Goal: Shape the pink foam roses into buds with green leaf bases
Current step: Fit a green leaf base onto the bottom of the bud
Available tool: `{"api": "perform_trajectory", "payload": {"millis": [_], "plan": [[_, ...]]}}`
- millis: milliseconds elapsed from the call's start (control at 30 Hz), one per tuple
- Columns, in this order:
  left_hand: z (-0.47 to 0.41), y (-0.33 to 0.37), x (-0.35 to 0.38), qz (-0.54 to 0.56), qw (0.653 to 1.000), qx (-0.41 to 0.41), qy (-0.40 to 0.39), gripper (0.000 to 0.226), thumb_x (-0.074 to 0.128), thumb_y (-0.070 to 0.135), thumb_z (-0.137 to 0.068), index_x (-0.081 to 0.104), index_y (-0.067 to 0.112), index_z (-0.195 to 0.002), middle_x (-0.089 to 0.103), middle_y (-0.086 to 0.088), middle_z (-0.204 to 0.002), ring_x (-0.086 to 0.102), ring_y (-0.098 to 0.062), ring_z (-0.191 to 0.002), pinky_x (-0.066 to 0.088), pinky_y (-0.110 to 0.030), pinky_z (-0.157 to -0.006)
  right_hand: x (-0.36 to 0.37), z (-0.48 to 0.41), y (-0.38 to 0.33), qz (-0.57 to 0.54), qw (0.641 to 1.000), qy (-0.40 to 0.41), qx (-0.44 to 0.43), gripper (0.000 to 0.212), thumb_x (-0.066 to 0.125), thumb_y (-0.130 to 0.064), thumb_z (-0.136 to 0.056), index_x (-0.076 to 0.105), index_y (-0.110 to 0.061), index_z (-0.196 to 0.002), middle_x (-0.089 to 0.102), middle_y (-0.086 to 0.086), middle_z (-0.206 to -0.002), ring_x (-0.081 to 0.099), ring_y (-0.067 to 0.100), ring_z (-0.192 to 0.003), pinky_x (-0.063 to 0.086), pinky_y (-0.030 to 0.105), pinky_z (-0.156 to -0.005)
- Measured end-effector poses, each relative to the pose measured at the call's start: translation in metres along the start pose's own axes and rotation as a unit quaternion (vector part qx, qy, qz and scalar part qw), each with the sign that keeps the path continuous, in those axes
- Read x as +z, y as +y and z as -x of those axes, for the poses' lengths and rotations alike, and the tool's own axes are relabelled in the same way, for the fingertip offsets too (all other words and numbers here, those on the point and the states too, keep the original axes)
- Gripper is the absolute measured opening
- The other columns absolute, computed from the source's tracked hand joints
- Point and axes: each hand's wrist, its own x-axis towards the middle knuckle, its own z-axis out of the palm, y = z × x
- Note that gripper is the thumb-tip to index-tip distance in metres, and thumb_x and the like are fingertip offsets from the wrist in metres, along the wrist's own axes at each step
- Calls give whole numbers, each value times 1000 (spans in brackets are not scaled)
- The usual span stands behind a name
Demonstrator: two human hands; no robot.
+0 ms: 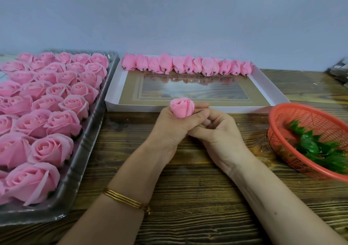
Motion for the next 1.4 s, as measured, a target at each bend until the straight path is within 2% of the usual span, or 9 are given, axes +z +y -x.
{"api": "perform_trajectory", "payload": {"millis": [167, 433, 533, 667, 833, 1033, 1133, 1200, 1400], "plan": [[1, 0, -1, -5, 1000, 5, -7, 16, 70, 4, -84, 77, 19, -86, 71, -2, -73, 67, -9, -69, 55, -21, -67, 1, 1, -1, -8, 1000, -18, 13, 48, 70, 3, -60, 65, 4, -108, 72, 19, -104, 66, 28, -103, 54, 33, -93], [1, -2, 0, -53, 997, 57, 22, 11, 72, 7, -85, 73, 14, -76, 72, -9, -80, 66, -16, -77, 57, -31, -76, -1, 0, -2, 22, 999, 33, 27, 40, 51, 22, -69, 64, 11, -106, 65, 35, -104, 65, 39, -97, 53, 42, -92], [0, -3, 0, -108, 988, 103, 32, 20, 72, 9, -85, 70, 20, -69, 67, 5, -68, 61, -4, -67, 52, -18, -64, -4, -2, -10, -3, 997, 77, 6, 31, 52, 15, -75, 64, 3, -101, 67, 16, -88, 63, 24, -83, 54, 32, -80], [0, -5, -1, -165, 980, 109, 16, 13, 73, 20, -86, 69, 13, -76, 61, 9, -59, 55, -2, -56, 46, -18, -54, -5, -2, -17, -5, 996, 75, -52, 20, 69, -5, -75, 64, -5, -94, 60, 5, -78, 60, 15, -69, 52, 29, -66], [1, -6, 0, -221, 970, 105, -3, 13, 80, 21, -80, 76, 19, -92, 76, -2, -88, 70, -20, -89, 56, -44, -84, -1, -1, -18, 21, 997, 35, -69, 19, 71, -19, -70, 68, -10, -86, 66, -2, -77, 59, 16, -80, 48, 30, -82], [2, -6, -2, -243, 966, 77, -36, 19, 79, 13, -79, 74, 8, -97, 76, -7, -94, 71, -21, -94, 53, -47, -91, 1, 0, -16, 50, 995, 7, -82, 9, 76, -25, -69, 76, -19, -76, 69, -2, -76, 62, 9, -77, 50, 24, -80], [2, -6, -1, -252, 963, 83, -43, 8, 78, 10, -78, 73, 11, -84, 76, -4, -87, 71, -17, -87, 57, -36, -82, 2, 1, -15, 59, 995, 10, -81, 21, 80, -34, -59, 77, -19, -74, 71, -4, -76, 64, 6, -78, 51, 22, -80], [2, -6, -1, -259, 960, 92, -49, 15, 77, 9, -77, 71, 23, -74, 74, 4, -78, 69, -7, -78, 55, -22, -72, 2, 1, -15, 65, 995, 10, -80, 22, 80, -37, -56, 78, -22, -71, 72, -5, -77, 66, 4, -79, 51, 18, -78], [2, -3, -1, -259, 959, 98, -55, 42, 73, 1, -78, 64, 35, -55, 64, 17, -59, 60, 6, -63, 44, -9, -59, 2, 3, -13, 76, 995, -3, -67, 17, 77, -26, -65, 79, -17, -79, 74, 1, -82, 67, 10, -82, 54, 23, -80]]}}
